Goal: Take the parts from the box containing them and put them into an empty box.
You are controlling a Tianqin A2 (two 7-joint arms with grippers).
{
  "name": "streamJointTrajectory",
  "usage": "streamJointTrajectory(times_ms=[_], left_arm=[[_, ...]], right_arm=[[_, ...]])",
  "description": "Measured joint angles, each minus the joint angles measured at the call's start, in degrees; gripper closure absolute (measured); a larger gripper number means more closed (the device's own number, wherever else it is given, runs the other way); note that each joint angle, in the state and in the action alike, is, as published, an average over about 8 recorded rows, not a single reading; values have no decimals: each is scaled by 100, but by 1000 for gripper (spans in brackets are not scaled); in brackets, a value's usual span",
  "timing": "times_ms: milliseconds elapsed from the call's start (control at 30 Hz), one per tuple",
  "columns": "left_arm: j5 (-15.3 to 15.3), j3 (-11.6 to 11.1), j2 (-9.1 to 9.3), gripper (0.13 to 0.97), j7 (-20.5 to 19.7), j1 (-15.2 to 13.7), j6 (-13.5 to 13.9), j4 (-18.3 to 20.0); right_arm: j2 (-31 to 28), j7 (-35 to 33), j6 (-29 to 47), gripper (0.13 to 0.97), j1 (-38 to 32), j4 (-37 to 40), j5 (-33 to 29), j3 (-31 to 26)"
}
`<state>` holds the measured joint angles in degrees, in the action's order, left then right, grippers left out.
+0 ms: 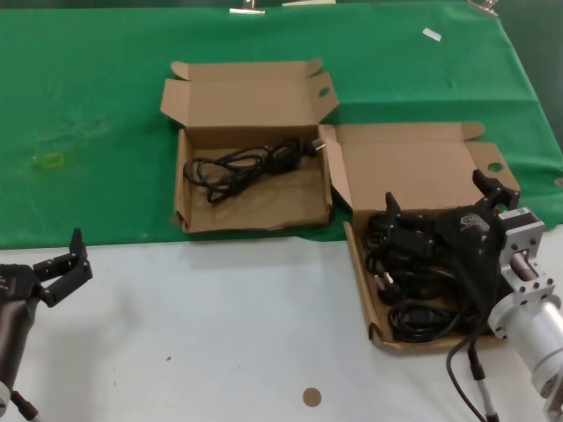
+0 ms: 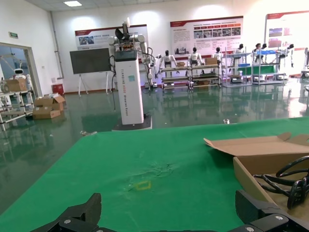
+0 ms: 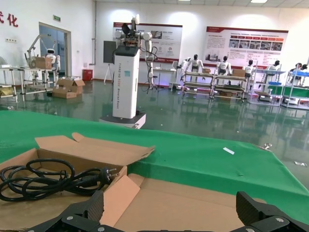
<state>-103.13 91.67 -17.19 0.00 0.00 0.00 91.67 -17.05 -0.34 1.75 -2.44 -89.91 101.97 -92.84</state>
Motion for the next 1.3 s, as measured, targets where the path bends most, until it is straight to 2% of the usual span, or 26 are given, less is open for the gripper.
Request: streamJointTrajectory(times_ms=[1300], left_arm=[[0, 0, 0, 132, 0, 0, 0, 0]], right_arm=[[0, 0, 0, 129, 0, 0, 0, 0]])
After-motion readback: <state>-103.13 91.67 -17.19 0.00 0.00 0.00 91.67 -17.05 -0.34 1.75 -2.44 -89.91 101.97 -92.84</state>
